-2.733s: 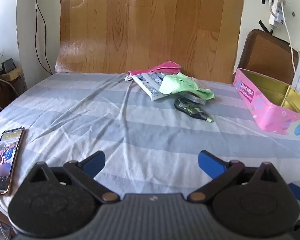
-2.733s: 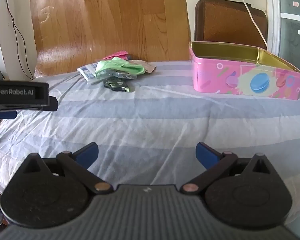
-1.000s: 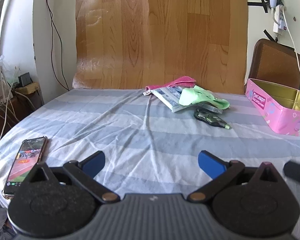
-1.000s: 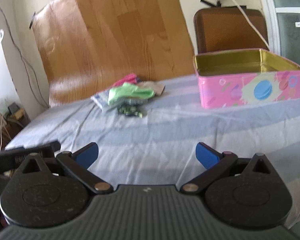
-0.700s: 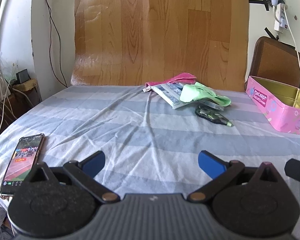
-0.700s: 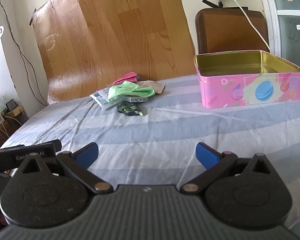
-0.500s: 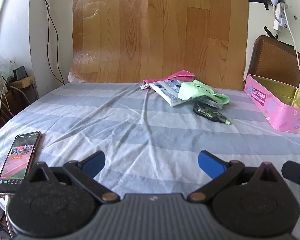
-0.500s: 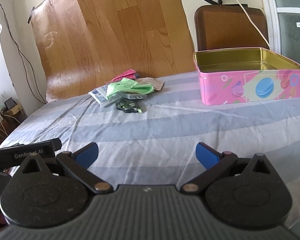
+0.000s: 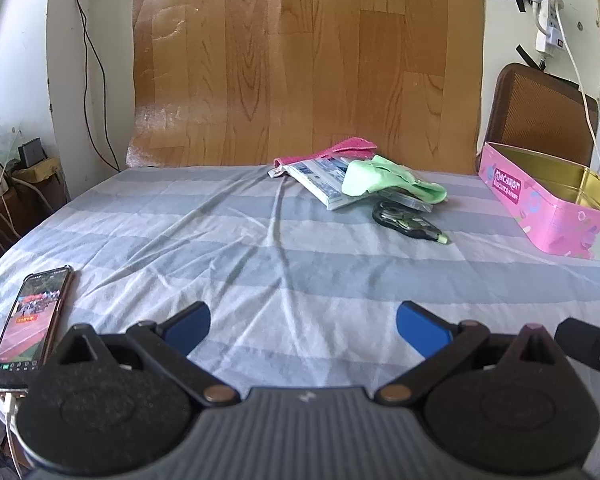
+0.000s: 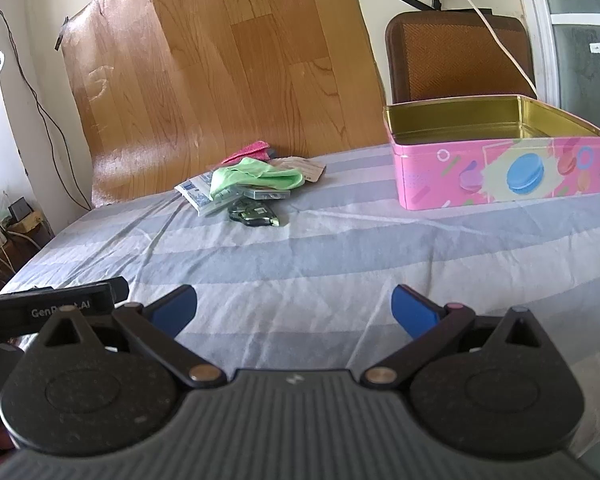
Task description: Organize soft objects
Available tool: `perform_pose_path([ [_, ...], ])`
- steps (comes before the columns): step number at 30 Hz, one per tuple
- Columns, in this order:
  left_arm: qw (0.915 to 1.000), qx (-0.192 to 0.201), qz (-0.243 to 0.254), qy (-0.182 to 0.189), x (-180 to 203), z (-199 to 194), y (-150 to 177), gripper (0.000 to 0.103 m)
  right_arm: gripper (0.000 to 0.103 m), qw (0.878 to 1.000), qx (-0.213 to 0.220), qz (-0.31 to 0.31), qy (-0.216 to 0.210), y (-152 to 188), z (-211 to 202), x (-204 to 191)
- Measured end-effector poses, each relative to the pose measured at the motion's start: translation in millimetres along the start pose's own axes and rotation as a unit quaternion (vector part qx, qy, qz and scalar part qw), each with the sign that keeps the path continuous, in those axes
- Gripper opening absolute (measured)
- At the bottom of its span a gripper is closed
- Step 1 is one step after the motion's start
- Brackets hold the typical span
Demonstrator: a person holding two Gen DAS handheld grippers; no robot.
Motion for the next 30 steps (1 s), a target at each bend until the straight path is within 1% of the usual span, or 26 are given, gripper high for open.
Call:
perform_pose_path([
  [6, 0.9999, -0.008, -0.003, 0.007, 2.5, 1.6, 0.3, 0.103, 0.103, 1.0, 0.0, 0.007, -0.001, 0.7, -0.1, 4.3],
  [15, 0.9999, 0.001, 0.006, 0.013, 7.1, -1.4, 1.3, 0.103, 0.103, 1.0, -0.005, 0.019, -0.006, 1.6, 1.1, 8.0],
  [30, 0.9998, 0.005, 0.0, 0.018, 3.0, -2.0, -1.1, 0.103, 0.103, 1.0, 0.003, 0.005, -0.008, 3.2, -0.6, 4.6],
])
Point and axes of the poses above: each gripper's, at about its wrist camera, not at the fingertips, and z roughly the way its jaws point, x to its right, y to its underside, the point moved 1 cm from there along z, roughly the way its jaws point, and after that the axes turned 10 degrees about y, right-handed, at the moved point
